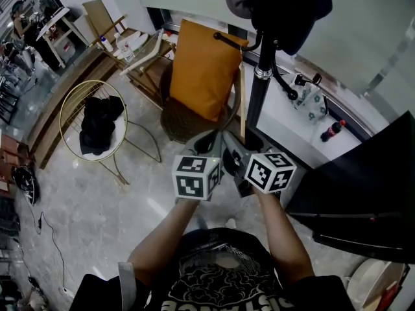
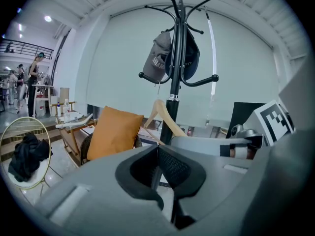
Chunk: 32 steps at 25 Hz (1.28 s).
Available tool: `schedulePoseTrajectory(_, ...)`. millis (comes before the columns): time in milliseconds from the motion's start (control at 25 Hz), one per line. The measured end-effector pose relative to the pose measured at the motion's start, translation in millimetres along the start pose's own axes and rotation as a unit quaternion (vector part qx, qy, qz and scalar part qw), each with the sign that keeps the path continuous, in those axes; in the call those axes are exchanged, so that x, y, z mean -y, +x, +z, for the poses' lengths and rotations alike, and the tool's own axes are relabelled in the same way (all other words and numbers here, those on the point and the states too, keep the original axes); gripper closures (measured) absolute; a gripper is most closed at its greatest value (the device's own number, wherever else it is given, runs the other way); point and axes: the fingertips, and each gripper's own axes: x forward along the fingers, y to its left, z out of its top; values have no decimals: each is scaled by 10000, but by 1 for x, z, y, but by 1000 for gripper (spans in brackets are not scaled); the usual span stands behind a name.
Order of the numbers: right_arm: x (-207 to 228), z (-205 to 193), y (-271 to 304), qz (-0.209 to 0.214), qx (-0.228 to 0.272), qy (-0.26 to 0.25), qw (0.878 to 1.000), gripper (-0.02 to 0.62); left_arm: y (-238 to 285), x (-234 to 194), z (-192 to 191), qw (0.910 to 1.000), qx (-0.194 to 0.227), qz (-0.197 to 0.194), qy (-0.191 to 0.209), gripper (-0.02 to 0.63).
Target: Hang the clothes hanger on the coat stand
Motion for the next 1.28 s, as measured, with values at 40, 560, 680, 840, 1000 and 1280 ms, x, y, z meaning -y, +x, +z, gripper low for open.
schedulePoseTrajectory(40, 0, 1, -1, -50, 12, -96, 9999, 350, -1, 0, 0, 10000, 6, -3, -2, 600)
schedulePoseTrajectory(560, 9, -2, -11, -515, -157, -554, 9970, 348, -9, 4, -3, 9999, 35, 80, -77, 600)
schedulePoseTrajectory(680, 7, -3, -14, -497, -188, -597, 9968, 348, -9, 6, -4, 9999, 39, 95, -107, 600)
schedulePoseTrajectory(840, 4, 0, -19, -469, -172, -703, 9963, 348, -10, 10, -5, 9998, 48, 112, -126, 600)
schedulePoseTrajectory(1000, -4, 4, -25, -445, -179, -977, 9941, 348, -15, 13, -6, 9998, 51, 154, -150, 600)
schedulePoseTrajectory(1280, -29, 12, -29, -342, -269, -1386, 9894, 353, -28, 12, 1, 9994, 145, 239, -203, 600)
